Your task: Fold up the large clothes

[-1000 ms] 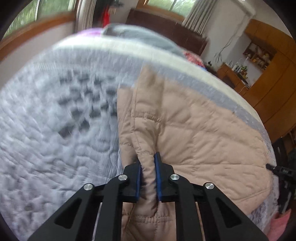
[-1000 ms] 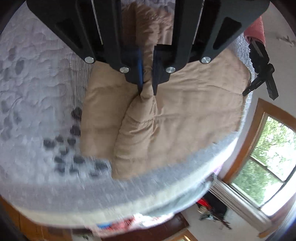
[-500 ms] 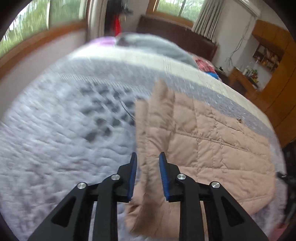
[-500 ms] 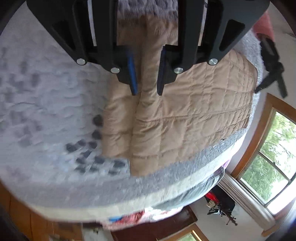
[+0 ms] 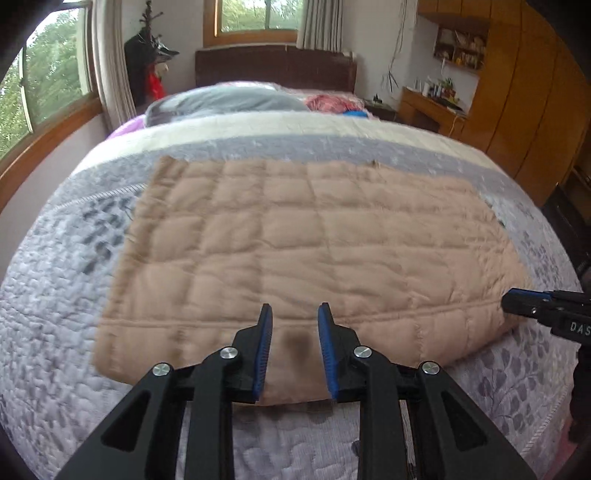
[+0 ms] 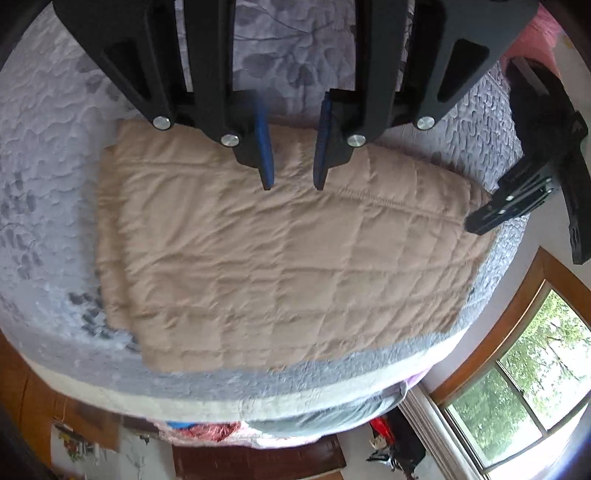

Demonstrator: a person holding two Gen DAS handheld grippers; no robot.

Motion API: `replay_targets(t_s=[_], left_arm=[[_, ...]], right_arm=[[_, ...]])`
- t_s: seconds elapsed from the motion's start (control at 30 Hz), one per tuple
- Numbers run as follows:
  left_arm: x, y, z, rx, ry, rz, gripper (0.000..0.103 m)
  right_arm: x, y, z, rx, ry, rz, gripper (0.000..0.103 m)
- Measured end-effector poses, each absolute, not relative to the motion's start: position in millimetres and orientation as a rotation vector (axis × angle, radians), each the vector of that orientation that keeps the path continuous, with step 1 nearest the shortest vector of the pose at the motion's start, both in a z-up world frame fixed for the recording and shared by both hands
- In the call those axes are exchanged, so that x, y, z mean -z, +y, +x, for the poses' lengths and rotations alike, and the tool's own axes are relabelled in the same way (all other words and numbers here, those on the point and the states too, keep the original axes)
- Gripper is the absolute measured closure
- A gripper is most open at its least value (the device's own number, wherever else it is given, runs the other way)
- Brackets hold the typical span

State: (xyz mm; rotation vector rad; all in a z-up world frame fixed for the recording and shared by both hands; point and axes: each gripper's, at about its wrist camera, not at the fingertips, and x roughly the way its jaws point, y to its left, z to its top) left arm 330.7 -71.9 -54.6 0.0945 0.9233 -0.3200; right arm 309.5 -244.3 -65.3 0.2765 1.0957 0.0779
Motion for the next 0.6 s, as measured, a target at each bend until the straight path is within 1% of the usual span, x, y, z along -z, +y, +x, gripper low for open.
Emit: replay_targets(t_s=[0.07, 0.13, 0.2, 0.3, 0.5, 0.53, 0.6], left_arm=[[73.0, -77.6, 334.0, 0.307, 0.961, 0.115, 0.078], [88.7, -77.9, 335.5, 0.311, 0.979, 0.122, 0.078], [97.2, -79.5, 332.6, 0.313, 0.956, 0.130, 0.077], [97.1, -80.0, 330.0, 0.301, 0.946, 0.131, 0.077], [82.2, -70.0, 325.0, 0.301, 0.977, 0.038, 0.077], [77.8, -68.2, 322.0, 0.307, 0.970, 0.021, 0.077], [72.7, -69.5, 316.6, 0.329, 0.958, 0.009, 0.077]], right_arm=[[76.1, -240.9, 314.9, -0.051, 1.115, 0.254, 0.085], [90.3, -237.8, 320.1, -0.036, 1.137, 0.235, 0.086], [102.9, -230.9, 322.7, -0.008, 1.128, 0.194, 0.087], [103.8, -225.6, 322.3, 0.018, 1.114, 0.173, 0.087], [90.6, -235.8, 319.3, -0.005, 1.103, 0.264, 0.087], [85.5, -233.6, 316.9, -0.008, 1.093, 0.260, 0.082], [79.8, -226.5, 314.9, -0.020, 1.082, 0.250, 0.081]])
